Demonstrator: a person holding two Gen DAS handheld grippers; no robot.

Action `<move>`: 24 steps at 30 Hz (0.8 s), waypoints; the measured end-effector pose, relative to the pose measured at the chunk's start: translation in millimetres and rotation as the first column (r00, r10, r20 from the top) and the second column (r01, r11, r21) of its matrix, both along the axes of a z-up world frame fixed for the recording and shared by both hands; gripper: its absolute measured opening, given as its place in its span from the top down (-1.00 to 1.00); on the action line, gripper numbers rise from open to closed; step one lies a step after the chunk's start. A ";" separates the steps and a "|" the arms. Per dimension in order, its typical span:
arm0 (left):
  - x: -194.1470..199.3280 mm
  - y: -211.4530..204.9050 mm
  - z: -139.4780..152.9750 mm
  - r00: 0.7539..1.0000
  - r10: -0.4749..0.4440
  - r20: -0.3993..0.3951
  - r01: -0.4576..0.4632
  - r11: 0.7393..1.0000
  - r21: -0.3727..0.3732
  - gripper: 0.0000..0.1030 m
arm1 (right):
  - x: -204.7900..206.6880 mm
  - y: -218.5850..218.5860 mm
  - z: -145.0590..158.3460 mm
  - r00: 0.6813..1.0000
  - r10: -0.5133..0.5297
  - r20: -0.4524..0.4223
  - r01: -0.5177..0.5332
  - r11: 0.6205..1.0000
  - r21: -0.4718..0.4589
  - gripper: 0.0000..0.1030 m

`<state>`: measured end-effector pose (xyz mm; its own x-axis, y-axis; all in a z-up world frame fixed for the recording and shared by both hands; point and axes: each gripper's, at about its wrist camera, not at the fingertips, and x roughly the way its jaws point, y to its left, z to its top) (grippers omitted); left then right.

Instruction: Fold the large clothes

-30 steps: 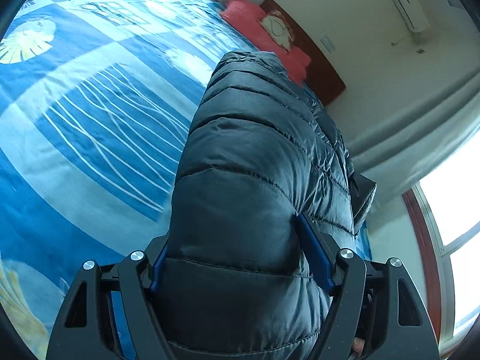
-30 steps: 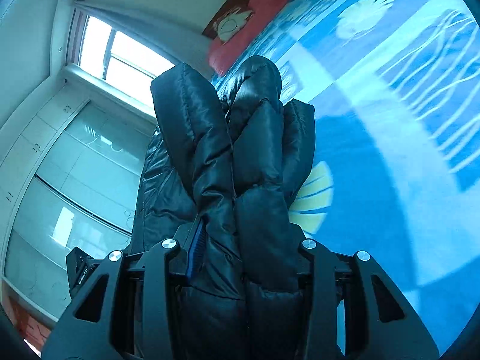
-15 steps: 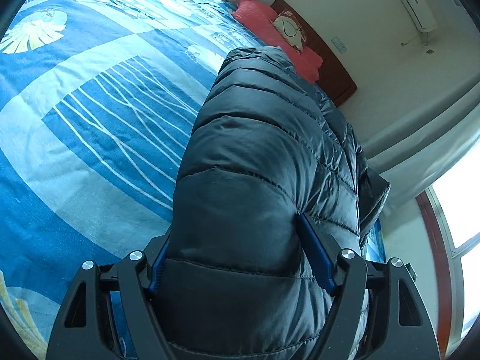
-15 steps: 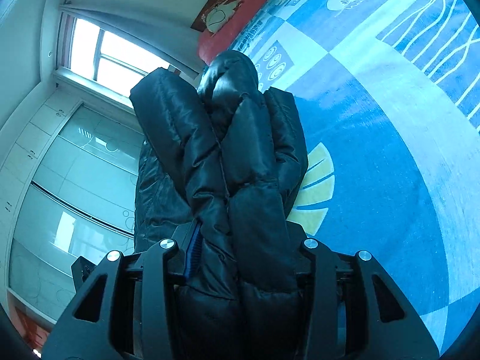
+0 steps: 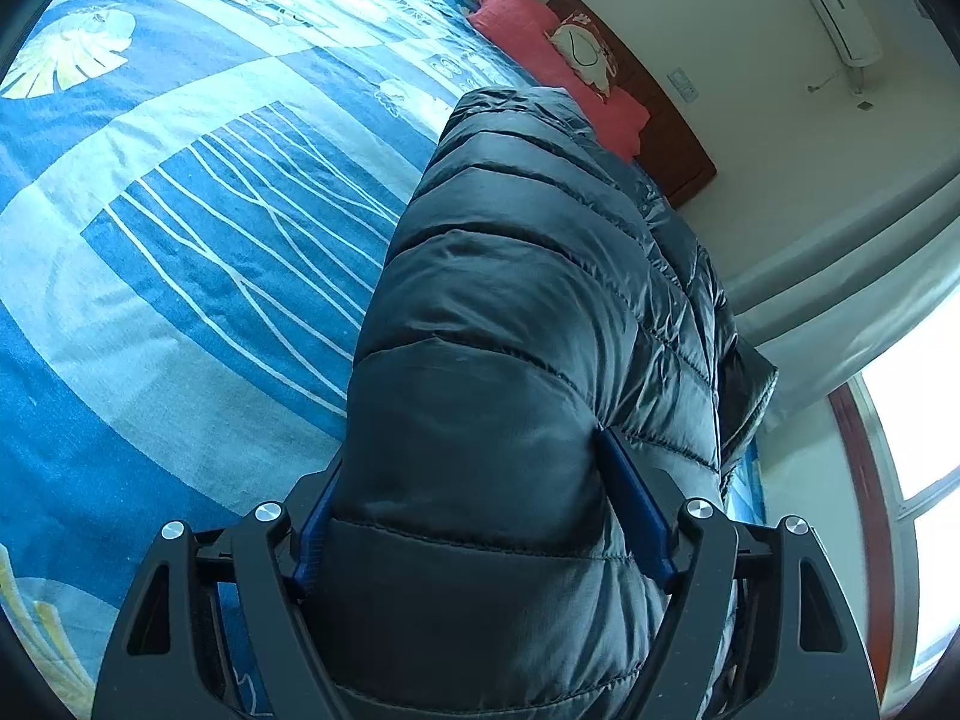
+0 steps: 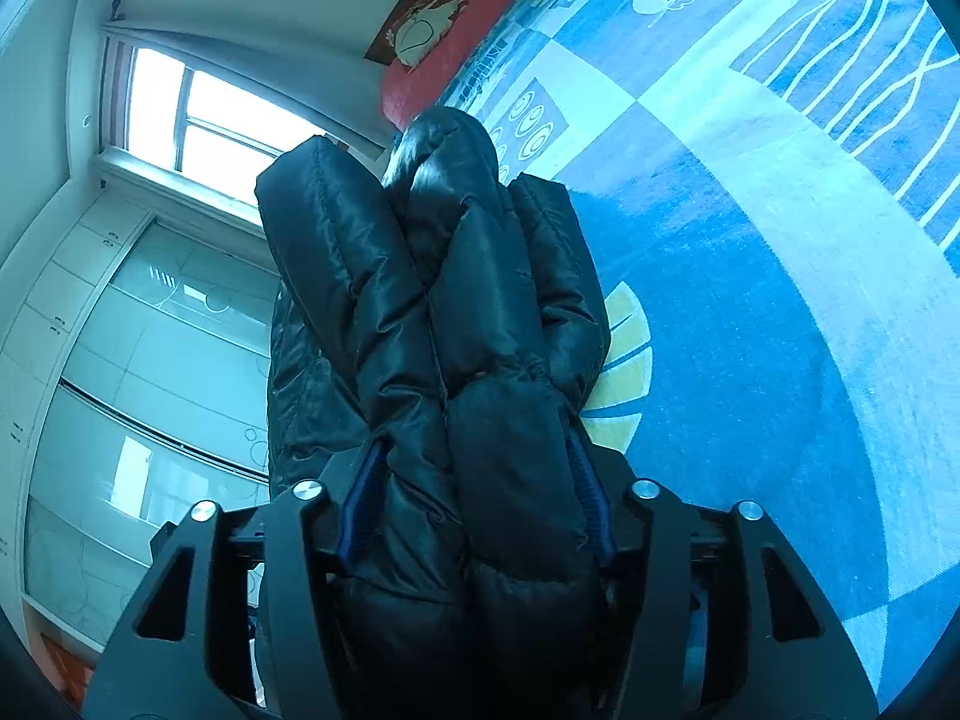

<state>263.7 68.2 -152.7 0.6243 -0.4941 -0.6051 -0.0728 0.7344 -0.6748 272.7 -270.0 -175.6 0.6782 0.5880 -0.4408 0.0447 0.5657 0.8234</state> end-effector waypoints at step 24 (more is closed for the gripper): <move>9.0 27.2 37.5 0.999 -0.036 0.024 0.036 0.999 0.015 -0.49 | 63.3 -15.8 52.8 1.000 0.012 -0.005 -0.012 0.996 -0.084 -0.48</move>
